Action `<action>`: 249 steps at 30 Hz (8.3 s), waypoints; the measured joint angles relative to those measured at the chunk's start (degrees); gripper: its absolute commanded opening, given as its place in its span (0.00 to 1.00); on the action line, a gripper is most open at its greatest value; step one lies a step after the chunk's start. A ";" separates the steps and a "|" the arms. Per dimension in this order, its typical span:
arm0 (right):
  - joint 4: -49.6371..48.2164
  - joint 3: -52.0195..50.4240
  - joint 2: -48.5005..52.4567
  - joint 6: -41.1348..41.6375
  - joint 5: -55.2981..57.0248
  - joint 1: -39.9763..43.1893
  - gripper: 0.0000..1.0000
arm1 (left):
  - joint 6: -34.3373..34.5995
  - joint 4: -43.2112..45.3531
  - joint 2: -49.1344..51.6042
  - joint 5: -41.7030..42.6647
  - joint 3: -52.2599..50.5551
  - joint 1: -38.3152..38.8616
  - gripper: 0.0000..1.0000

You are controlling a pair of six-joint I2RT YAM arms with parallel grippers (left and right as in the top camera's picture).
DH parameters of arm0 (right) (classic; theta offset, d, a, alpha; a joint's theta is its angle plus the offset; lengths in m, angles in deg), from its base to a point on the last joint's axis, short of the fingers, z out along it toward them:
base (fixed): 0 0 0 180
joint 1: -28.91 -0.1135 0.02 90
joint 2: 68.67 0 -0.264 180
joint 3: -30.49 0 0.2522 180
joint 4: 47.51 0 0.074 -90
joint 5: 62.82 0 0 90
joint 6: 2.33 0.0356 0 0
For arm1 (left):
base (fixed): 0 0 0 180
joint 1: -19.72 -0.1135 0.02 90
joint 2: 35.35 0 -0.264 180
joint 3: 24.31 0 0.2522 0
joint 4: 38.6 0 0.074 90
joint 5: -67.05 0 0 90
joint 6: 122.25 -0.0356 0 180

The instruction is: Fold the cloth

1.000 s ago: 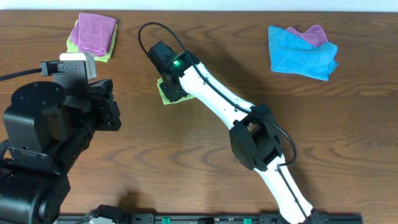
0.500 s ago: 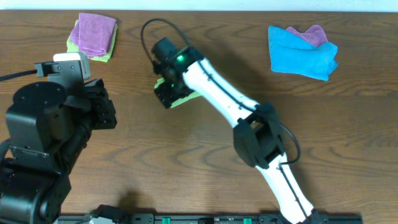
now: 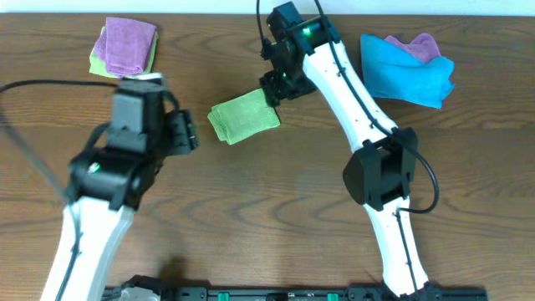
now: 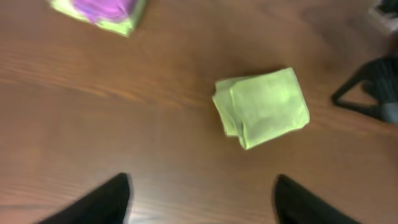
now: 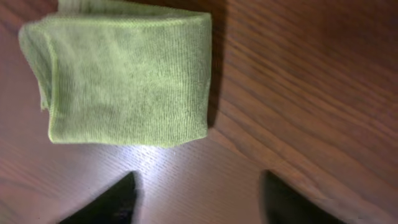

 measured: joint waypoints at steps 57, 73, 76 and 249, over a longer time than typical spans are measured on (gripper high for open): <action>-20.70 -14.43 5.31 3.85 -2.36 1.92 0.02 | 18.23 36.13 44.22 30.91 -2.29 -6.71 0.86; -19.26 -14.25 5.57 4.39 -5.60 0.66 0.02 | 19.74 35.21 46.51 33.90 -2.64 -6.78 0.06; -17.20 -13.88 5.60 4.42 -5.66 1.36 0.01 | 19.54 35.47 46.71 34.21 -2.67 -7.02 0.06; -0.42 -61.16 -80.81 -4.09 13.66 8.15 0.99 | -19.23 3.65 -32.48 14.86 -20.55 -22.77 0.95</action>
